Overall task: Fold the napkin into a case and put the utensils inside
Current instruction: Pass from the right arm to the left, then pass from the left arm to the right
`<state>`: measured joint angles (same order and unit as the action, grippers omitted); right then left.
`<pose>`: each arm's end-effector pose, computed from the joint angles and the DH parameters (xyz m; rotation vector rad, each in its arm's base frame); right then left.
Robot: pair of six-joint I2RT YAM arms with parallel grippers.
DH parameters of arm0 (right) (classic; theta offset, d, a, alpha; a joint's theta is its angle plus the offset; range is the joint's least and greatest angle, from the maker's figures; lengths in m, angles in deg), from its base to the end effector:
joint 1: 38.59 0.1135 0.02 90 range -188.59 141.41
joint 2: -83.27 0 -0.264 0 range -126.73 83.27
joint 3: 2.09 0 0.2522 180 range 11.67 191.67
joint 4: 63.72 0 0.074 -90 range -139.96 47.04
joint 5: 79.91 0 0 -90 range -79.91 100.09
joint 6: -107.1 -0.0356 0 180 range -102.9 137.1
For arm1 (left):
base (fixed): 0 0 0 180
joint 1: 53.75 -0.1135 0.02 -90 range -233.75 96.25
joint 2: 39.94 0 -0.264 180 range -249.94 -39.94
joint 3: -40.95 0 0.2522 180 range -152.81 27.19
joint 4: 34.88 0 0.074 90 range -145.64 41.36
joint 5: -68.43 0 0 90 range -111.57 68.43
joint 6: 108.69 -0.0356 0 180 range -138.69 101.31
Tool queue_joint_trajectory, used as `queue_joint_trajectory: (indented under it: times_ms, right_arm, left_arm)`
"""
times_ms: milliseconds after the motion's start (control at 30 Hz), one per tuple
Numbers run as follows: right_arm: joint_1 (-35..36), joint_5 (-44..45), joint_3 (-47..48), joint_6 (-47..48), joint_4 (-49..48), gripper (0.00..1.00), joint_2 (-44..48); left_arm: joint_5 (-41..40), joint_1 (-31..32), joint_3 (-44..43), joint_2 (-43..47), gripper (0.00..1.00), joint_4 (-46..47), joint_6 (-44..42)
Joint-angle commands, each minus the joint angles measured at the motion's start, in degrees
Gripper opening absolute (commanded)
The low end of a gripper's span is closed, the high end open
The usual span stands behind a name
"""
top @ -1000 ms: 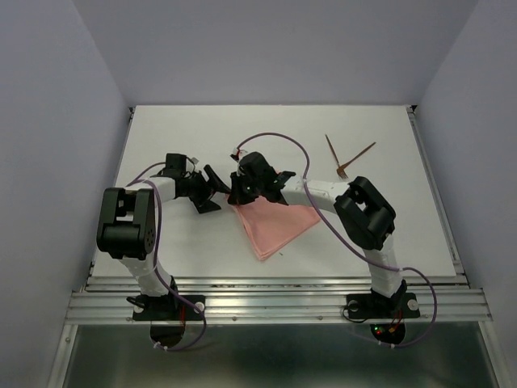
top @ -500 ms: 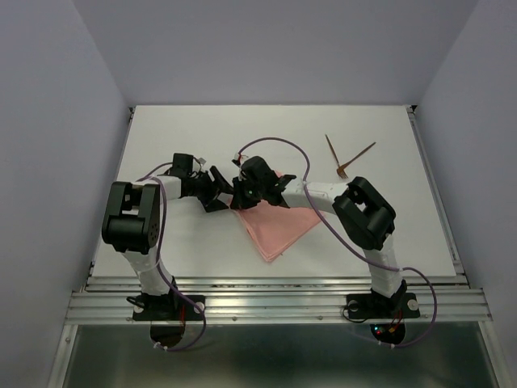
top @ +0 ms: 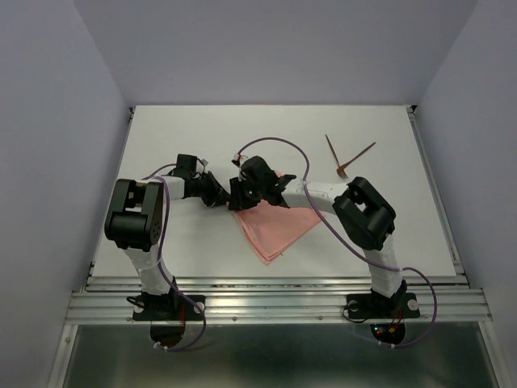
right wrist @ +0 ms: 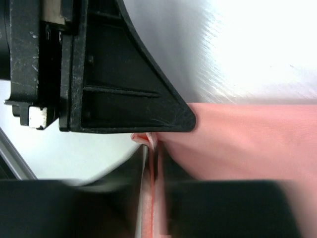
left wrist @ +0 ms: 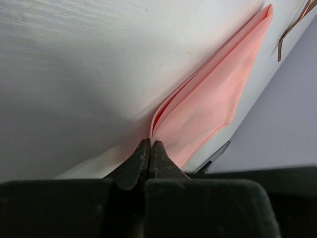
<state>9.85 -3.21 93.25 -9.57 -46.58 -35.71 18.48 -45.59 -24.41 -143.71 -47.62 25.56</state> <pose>0.2998 0.3505 0.1724 -0.5891 2.3729 0.9073 0.3372 -0.0715 0.1344 -0.4807 2.5392 -1.2373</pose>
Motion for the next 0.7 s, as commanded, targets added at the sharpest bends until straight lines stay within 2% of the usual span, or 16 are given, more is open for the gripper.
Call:
queue_joint_trajectory:
  times_ms: [0, 33, 133, 267, 433, 667]
  right_arm:
    - [0.4, 0.9, 1.7, 1.0, 0.6, 0.49, 3.0]
    - [0.4, 2.4, 1.6, 1.4, 1.1, 0.66, 4.3]
    - [0.4, 8.3, 2.1, 3.7, 4.4, 0.75, 6.3]
    - [4.2, 18.8, 1.1, 7.7, 8.1, 0.77, 8.3]
    - [10.2, 30.8, -2.0, 12.8, 6.0, 0.81, 9.7]
    - [14.8, 36.4, 0.0, 17.6, 5.6, 0.84, 5.6]
  left_arm:
    - [0.2, 0.1, -0.8, 0.1, 0.0, 0.7, -0.6]
    - [-0.1, 0.2, -0.8, 0.3, 0.0, 0.1, -0.6]
    - [-1.3, 0.1, -0.9, 0.7, 0.0, -0.9, -0.5]
    - [-3.4, 0.1, -1.5, 1.4, 0.0, -5.0, -0.4]
    - [-6.6, 0.1, -2.6, 2.0, 0.0, -9.4, 1.1]
    - [-8.9, 0.1, -5.2, 2.2, 0.0, -13.3, 1.5]
